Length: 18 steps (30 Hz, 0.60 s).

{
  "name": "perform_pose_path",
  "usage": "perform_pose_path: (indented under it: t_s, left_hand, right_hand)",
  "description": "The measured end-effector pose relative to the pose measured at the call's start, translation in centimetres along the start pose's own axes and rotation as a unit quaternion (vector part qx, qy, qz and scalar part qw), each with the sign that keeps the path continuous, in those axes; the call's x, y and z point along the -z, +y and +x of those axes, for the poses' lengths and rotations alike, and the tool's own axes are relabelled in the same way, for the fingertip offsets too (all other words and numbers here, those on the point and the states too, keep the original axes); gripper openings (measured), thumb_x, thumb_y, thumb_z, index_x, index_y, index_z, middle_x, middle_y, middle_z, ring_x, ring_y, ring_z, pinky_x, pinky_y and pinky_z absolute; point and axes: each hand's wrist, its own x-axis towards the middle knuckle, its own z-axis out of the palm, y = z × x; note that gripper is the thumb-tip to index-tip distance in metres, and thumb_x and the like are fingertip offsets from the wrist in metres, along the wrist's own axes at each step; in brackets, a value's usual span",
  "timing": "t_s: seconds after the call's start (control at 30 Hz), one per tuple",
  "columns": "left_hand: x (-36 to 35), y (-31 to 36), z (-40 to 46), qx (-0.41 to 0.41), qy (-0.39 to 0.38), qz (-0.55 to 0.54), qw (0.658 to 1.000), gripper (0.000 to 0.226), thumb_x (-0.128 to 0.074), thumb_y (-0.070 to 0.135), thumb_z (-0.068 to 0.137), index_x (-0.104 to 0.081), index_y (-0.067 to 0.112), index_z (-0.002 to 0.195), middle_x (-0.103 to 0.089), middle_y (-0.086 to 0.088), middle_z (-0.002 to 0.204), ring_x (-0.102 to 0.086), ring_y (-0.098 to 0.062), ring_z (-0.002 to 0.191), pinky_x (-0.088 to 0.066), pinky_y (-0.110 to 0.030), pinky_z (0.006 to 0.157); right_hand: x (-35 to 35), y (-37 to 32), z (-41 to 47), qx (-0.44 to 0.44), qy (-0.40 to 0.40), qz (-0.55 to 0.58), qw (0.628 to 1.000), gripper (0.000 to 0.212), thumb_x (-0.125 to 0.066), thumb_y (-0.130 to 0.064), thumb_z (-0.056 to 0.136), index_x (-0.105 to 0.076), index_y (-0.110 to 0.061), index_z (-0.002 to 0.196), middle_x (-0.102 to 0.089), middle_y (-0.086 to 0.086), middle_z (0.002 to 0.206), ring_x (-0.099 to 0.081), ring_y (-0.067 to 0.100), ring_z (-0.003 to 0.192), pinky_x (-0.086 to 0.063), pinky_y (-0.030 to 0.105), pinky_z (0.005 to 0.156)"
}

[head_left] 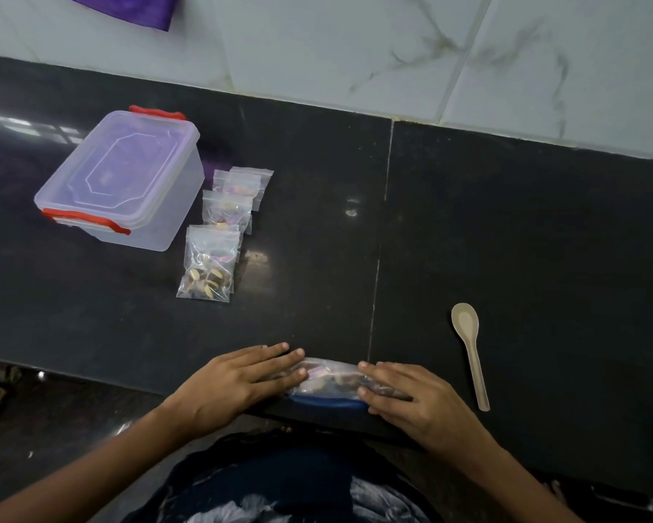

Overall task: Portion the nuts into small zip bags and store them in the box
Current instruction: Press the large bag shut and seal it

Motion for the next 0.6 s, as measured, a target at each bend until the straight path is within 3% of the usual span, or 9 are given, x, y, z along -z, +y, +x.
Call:
perform_pose_path:
  t_s: [0.13, 0.23, 0.33, 0.47, 0.53, 0.6]
  left_hand:
    - [0.5, 0.4, 1.0, 0.061, 0.063, 0.002, 0.996, 0.049, -0.017, 0.022, 0.105, -0.060, 0.017, 0.128, -0.057, -0.003, 0.136, -0.049, -0.024, 0.128, -0.026, -0.032, 0.112]
    - [0.8, 0.8, 3.6, 0.198, 0.098, 0.029, 0.975, 0.041, -0.035, 0.020, 0.095, -0.067, 0.008, 0.117, -0.060, -0.013, 0.130, -0.056, -0.034, 0.121, -0.023, -0.034, 0.112]
    - [1.7, 1.5, 7.1, 0.339, 0.147, -0.052, 0.928, 0.037, -0.044, 0.016, 0.092, -0.064, 0.005, 0.121, -0.056, -0.013, 0.135, -0.054, -0.031, 0.124, -0.036, -0.034, 0.108]
    - [2.3, 0.1, 10.4, 0.409, 0.137, -0.226, 0.873, 0.045, -0.042, 0.016, 0.101, -0.039, 0.016, 0.145, -0.034, -0.001, 0.153, -0.030, -0.018, 0.142, -0.026, -0.030, 0.114]
    - [2.2, -1.7, 11.3, 0.404, 0.137, -0.297, 0.855, 0.046, -0.044, 0.009, 0.098, -0.040, 0.014, 0.144, -0.042, -0.005, 0.149, -0.037, -0.019, 0.139, -0.030, -0.035, 0.114]
    - [2.7, -3.3, 11.8, 0.394, 0.143, -0.328, 0.846, 0.044, -0.045, 0.005, 0.097, -0.046, 0.010, 0.140, -0.052, -0.008, 0.140, -0.048, -0.020, 0.130, -0.039, -0.037, 0.108]
  right_hand:
    - [-0.6, -0.3, 0.9, -0.035, 0.041, -0.001, 0.999, 0.030, -0.054, -0.022, 0.091, -0.064, -0.015, 0.118, -0.061, 0.009, 0.128, -0.058, 0.018, 0.102, -0.052, 0.028, 0.081]
    - [-1.9, -0.1, 2.9, -0.133, 0.104, 0.032, 0.985, 0.026, -0.060, -0.014, 0.088, -0.069, -0.011, 0.113, -0.062, 0.010, 0.123, -0.061, 0.020, 0.101, -0.053, 0.028, 0.084]
    - [-3.0, -0.4, 6.9, -0.286, 0.180, 0.125, 0.933, 0.026, -0.069, -0.005, 0.084, -0.071, -0.010, 0.109, -0.062, 0.010, 0.122, -0.062, 0.021, 0.106, -0.052, 0.029, 0.090]
    - [-3.5, -0.7, 13.5, -0.416, 0.251, 0.169, 0.857, 0.022, -0.063, -0.008, 0.089, -0.070, -0.006, 0.110, -0.057, 0.007, 0.125, -0.058, 0.015, 0.110, -0.050, 0.024, 0.092]
    - [-3.7, -0.6, 16.5, -0.418, 0.226, 0.193, 0.859, 0.026, -0.054, -0.011, 0.095, -0.066, -0.004, 0.117, -0.049, 0.007, 0.132, -0.055, 0.016, 0.113, -0.049, 0.029, 0.095]
    - [-3.7, -0.6, 19.0, -0.390, 0.130, 0.276, 0.869, 0.036, -0.042, -0.014, 0.099, -0.051, -0.005, 0.133, -0.029, 0.010, 0.149, -0.042, 0.021, 0.131, -0.038, 0.029, 0.107]
